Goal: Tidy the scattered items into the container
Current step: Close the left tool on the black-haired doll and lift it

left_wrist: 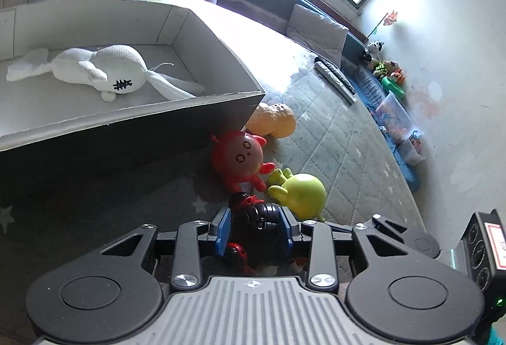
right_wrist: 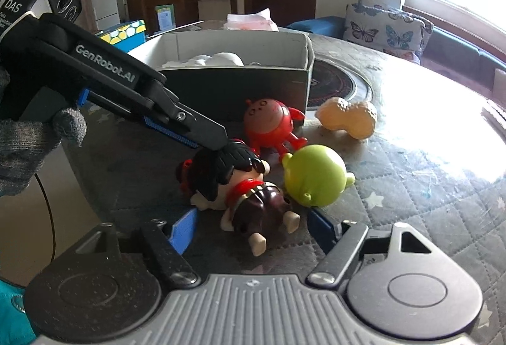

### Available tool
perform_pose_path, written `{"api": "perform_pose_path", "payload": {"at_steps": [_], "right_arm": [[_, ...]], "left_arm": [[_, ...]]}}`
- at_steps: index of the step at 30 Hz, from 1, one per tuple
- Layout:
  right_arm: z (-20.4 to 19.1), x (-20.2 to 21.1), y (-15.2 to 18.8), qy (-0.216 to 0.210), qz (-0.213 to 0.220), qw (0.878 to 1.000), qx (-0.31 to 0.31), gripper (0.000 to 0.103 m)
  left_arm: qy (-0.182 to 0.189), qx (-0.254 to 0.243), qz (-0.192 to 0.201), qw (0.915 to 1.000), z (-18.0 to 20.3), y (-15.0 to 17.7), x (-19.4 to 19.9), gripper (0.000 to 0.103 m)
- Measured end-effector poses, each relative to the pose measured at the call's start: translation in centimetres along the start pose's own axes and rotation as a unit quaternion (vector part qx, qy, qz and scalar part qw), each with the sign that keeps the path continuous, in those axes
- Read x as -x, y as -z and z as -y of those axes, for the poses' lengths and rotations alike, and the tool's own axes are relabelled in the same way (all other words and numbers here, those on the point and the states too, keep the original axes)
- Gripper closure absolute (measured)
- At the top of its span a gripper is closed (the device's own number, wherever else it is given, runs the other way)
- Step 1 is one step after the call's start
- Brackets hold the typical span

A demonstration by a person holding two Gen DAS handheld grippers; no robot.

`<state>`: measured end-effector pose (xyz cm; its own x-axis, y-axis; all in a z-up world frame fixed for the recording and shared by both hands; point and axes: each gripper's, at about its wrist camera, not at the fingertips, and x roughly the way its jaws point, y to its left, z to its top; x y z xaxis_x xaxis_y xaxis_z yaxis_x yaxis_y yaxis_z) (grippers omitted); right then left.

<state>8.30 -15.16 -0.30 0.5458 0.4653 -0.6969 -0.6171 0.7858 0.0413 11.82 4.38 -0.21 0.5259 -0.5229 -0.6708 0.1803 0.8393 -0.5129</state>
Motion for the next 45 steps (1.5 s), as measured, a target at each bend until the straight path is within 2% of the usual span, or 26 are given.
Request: {"api": "perform_pose_path", "payload": {"at_steps": [2,9,14,19,30,34,45], "right_arm": [[0.1,-0.1,0.0,-0.005,0.000,1.000,-0.002,0.039],[0.4,-0.2,-0.1,-0.006,-0.001,1.000,-0.004,0.041],[0.6,-0.3,-0.1,-0.007,0.001,1.000,-0.008,0.042],[0.7,-0.5,0.1,-0.012,-0.004,1.000,-0.007,0.049],[0.9,-0.8,0.2,-0.011,-0.004,1.000,-0.017,0.049],[0.7,-0.8,0.1,-0.006,-0.004,1.000,-0.021,0.049],[0.1,-0.5,0.3,-0.003,-0.004,1.000,-0.016,0.050]], "left_arm": [[0.001,0.001,0.000,1.0000,-0.1,-0.1,-0.1,0.067],[0.010,0.023,-0.002,0.9997,-0.8,-0.6,-0.5,0.065],[0.032,0.043,-0.018,0.9984,-1.2,-0.6,-1.0,0.063],[0.043,0.046,-0.026,0.9977,-1.6,-0.3,-0.8,0.060],[0.061,0.071,-0.021,0.9954,-2.5,0.0,-1.1,0.053],[0.076,0.096,-0.021,0.9923,-3.3,0.2,-1.5,0.049],[0.071,0.086,-0.018,0.9936,-2.7,0.6,-0.9,0.050]]}}
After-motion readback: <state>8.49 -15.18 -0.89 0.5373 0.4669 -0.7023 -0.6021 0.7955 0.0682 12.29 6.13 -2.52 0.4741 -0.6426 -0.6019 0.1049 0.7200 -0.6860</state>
